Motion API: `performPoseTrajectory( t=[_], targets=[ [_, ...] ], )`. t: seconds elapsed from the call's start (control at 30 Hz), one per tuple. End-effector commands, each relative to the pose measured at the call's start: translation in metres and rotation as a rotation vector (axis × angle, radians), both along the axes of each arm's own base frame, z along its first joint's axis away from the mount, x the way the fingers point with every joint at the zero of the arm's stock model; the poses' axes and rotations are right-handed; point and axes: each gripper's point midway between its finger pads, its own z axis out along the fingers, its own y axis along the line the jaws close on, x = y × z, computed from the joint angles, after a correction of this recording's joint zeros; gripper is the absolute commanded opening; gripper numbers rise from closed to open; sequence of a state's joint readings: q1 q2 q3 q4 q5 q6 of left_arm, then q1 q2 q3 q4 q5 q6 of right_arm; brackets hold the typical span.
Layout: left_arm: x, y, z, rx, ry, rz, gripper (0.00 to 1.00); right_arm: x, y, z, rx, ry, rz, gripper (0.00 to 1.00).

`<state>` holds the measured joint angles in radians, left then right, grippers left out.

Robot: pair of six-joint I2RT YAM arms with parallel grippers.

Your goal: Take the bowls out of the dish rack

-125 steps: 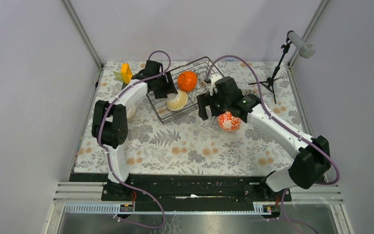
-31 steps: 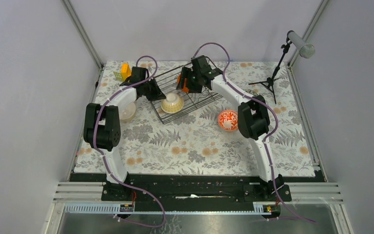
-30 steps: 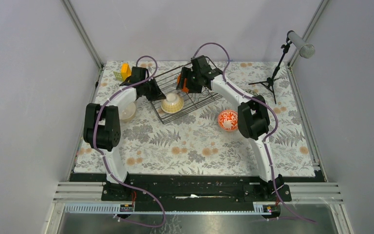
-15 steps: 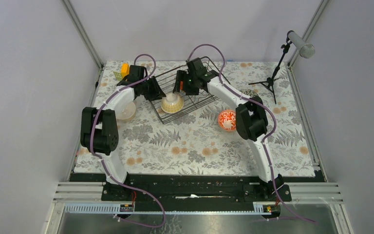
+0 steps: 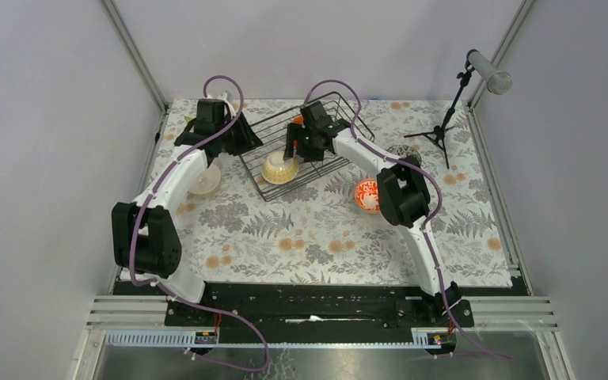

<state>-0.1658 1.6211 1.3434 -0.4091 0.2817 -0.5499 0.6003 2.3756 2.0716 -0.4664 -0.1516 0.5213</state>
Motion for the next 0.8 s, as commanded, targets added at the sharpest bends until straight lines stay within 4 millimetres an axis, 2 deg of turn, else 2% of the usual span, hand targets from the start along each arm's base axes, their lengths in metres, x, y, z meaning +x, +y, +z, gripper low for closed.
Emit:
performPoseTrajectory(
  t=[0.0, 0.4, 0.57, 0.77],
  targets=[
    [-0.005, 0.010, 0.006, 0.035, -0.042, 0.036, 0.38, 0.000, 0.002, -0.002, -0.025, -0.007, 0.009, 0.76],
    [-0.007, -0.009, 0.012, 0.018, -0.080, 0.034, 0.50, -0.006, 0.008, -0.012, -0.006, 0.044, 0.015, 0.75],
    [-0.008, -0.004, 0.023, 0.048, -0.130, 0.051, 0.52, 0.004, 0.018, -0.012, 0.010, 0.024, 0.010, 0.74],
    [-0.009, 0.004, 0.019, 0.086, -0.109, 0.082, 0.65, 0.017, 0.036, -0.004, 0.067, 0.004, 0.004, 0.74]
  ],
)
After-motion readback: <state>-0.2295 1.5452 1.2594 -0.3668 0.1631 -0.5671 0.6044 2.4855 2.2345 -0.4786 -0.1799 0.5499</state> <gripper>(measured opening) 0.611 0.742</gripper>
